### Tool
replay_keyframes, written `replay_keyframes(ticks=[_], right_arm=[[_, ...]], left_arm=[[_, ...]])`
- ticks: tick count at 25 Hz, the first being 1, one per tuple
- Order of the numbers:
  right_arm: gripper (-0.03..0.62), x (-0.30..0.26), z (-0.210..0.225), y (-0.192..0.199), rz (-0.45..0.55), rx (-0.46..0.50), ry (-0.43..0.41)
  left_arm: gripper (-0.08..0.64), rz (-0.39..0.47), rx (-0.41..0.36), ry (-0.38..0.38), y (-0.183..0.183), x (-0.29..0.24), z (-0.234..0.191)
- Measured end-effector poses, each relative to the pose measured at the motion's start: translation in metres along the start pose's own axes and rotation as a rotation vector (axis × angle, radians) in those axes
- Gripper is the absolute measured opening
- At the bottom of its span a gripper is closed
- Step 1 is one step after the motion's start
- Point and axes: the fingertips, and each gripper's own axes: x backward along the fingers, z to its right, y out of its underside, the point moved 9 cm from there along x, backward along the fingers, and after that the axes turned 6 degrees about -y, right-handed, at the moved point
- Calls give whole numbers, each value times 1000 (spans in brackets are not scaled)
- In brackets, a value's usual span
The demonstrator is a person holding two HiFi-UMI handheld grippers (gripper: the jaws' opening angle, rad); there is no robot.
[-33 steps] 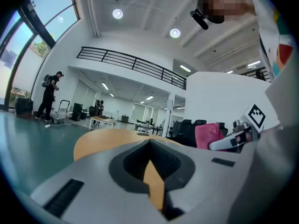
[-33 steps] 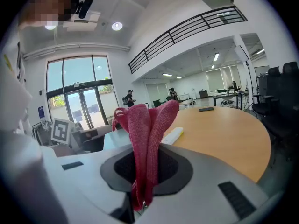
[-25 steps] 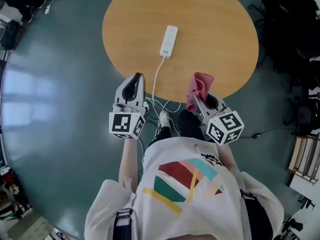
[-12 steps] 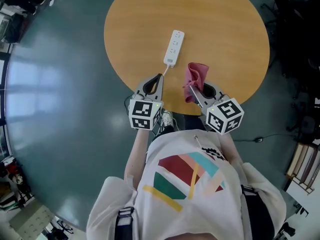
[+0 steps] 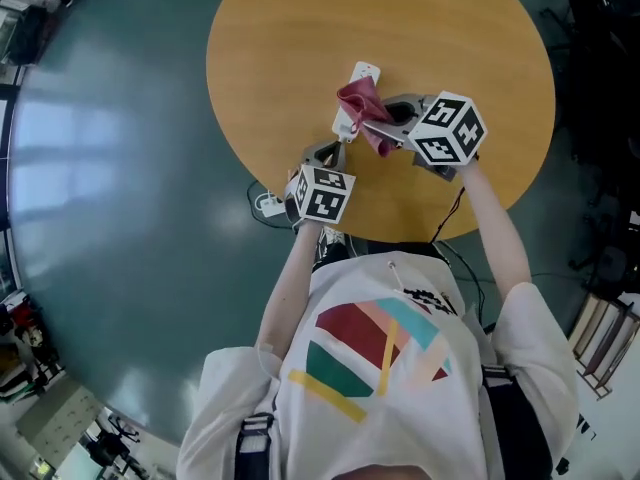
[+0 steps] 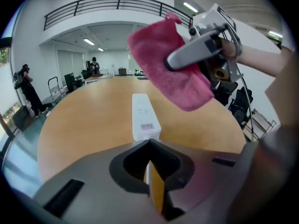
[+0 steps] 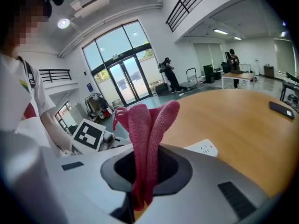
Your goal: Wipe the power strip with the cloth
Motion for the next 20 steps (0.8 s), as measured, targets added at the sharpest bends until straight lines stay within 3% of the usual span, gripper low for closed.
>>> replay_keyframes(ticks=[3,7,12,16,20], right_arm=[[38,-30,27,-2,-36,-38,-83],[40,-60,36,5,-264,-21,-142],[40,-87,34,11,-418,3,-198],[40,-97,41,14,-468,13,-195],[40,-90,66,2,-540,56,-126]], left_arm=[[43,-13,19,5,10,-13,-5],[43,25,98,20,18,-15,-9],[43,31,73,14,15,-17,-9],[43,3,74,17,14,-17,-6],[43,-26,44,16,10,-14,-3]])
